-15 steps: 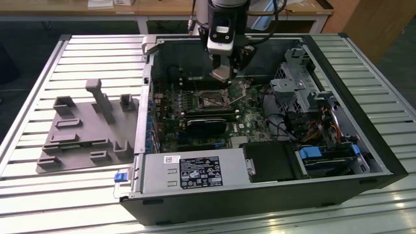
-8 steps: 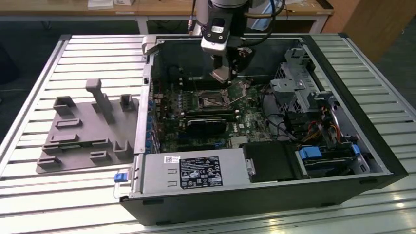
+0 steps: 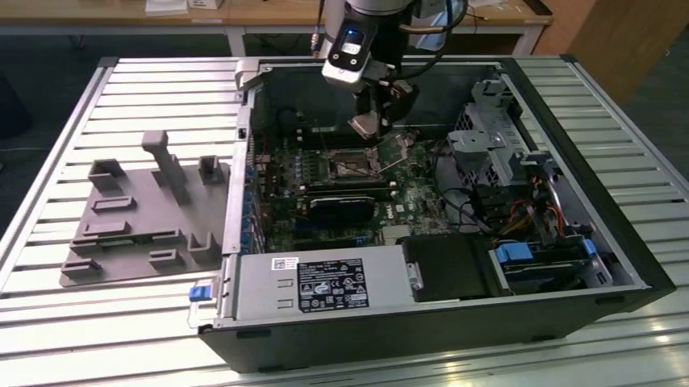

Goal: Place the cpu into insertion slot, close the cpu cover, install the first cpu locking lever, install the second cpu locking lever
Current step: 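Place the cpu into insertion slot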

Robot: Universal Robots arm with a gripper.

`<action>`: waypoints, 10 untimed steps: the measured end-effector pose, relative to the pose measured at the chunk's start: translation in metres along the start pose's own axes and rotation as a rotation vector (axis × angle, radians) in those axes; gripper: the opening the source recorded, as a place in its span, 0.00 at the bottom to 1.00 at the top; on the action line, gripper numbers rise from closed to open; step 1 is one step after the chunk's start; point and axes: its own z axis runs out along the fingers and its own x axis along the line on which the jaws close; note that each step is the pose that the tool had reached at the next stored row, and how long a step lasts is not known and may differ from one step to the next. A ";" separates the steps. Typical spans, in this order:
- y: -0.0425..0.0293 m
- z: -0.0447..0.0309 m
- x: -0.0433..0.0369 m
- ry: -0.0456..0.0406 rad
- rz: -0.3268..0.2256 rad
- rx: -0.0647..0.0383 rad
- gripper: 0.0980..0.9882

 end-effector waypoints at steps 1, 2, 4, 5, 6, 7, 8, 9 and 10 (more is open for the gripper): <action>0.0000 0.0002 0.0000 -0.0016 0.018 0.000 0.49; 0.0000 0.0005 0.0000 -0.0032 0.036 0.001 0.49; -0.0001 0.0011 0.0000 -0.0065 0.073 0.001 0.49; -0.0001 0.0015 0.0001 -0.0082 0.091 0.002 0.49; -0.0002 0.0023 0.0001 -0.0098 0.109 0.002 0.49; -0.0003 0.0031 0.0001 -0.0114 0.127 0.002 0.49; -0.0003 0.0039 0.0001 -0.0130 0.145 0.003 0.49; -0.0004 0.0047 0.0001 -0.0146 0.163 0.003 0.49; -0.0005 0.0056 0.0001 -0.0162 0.181 0.003 0.49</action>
